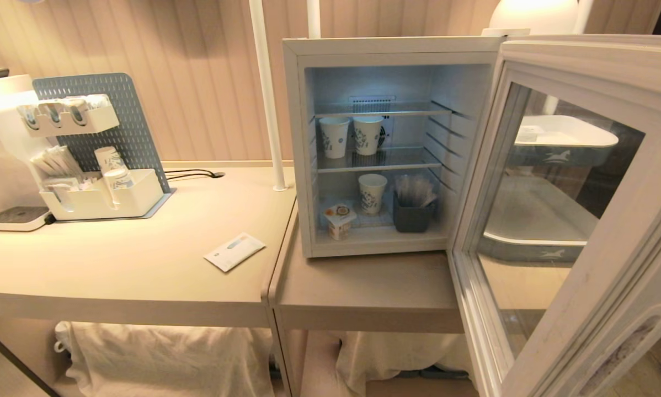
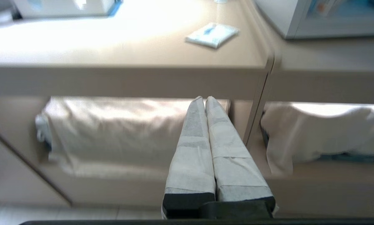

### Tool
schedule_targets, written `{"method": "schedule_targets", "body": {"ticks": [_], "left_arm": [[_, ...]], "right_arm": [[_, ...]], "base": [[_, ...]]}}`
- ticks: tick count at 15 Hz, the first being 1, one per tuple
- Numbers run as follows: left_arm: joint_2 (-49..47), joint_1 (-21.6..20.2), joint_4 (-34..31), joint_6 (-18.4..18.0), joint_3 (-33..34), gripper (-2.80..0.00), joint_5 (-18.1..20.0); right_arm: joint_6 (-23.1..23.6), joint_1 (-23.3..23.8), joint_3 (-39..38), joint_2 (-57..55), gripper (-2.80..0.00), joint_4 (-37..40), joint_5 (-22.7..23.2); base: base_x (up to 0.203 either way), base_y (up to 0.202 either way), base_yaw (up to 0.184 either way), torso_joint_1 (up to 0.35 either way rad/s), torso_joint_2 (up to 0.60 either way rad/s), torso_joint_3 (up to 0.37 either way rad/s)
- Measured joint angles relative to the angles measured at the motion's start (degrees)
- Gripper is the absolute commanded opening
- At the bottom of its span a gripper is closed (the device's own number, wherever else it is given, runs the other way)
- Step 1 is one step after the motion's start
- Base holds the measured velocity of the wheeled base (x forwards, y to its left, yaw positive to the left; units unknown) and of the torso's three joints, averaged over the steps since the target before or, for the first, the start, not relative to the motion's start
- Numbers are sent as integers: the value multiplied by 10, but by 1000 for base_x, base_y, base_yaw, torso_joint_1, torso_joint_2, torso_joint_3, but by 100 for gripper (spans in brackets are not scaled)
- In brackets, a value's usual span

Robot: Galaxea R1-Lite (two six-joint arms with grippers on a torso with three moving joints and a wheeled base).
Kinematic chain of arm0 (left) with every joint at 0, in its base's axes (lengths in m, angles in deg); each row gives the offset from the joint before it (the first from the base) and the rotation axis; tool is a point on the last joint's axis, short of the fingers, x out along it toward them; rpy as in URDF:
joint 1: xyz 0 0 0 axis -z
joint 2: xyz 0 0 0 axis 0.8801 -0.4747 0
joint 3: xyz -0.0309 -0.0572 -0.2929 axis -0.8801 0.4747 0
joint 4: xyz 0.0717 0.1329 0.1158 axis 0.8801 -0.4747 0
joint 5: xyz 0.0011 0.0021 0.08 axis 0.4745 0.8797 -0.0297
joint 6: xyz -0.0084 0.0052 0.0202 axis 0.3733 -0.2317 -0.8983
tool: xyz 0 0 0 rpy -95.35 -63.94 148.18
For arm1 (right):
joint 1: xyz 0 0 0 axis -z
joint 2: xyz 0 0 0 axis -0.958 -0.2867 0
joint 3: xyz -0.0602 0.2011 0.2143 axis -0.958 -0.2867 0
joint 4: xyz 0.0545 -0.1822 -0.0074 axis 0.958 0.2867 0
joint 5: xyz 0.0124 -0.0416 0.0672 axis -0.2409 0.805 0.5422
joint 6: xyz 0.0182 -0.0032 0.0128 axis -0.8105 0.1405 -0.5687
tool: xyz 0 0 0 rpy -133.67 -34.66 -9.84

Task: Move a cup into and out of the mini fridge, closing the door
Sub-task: Take the yoghurt out of the freezer

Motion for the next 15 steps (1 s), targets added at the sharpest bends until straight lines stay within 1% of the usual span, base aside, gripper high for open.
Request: {"method": "schedule_targets", "body": {"ticks": [1, 2, 4, 7, 8, 10, 15], "left_arm": [[1, 0, 26, -1, 11, -280, 1], [1, 0, 36, -5, 16, -280, 1], [1, -1, 35, -3, 20, -280, 0], [1, 0, 37, -11, 21, -280, 1], [1, 0, 39, -5, 22, -280, 1], [1, 0, 39, 6, 22, -280, 0], [2, 0, 40, 3, 22, -280, 0]], "right_arm": [[0, 0, 0, 0, -280, 0, 0], [0, 0, 0, 0, -280, 0, 0], [0, 0, 0, 0, -280, 0, 0], [0, 0, 0, 0, -280, 0, 0], [0, 0, 0, 0, -280, 0, 0], [0, 0, 0, 0, -280, 1, 0], [0, 0, 1, 0, -280, 1, 0]], "base": [[0, 0, 0, 0, 0, 0], [0, 0, 0, 0, 0, 0], [0, 0, 0, 0, 0, 0], [0, 0, 0, 0, 0, 0], [-56, 0, -10, -2, 3, 2], [-154, 0, 4, 2, 5, -2], [-193, 0, 0, 3, 1, 2]]}}
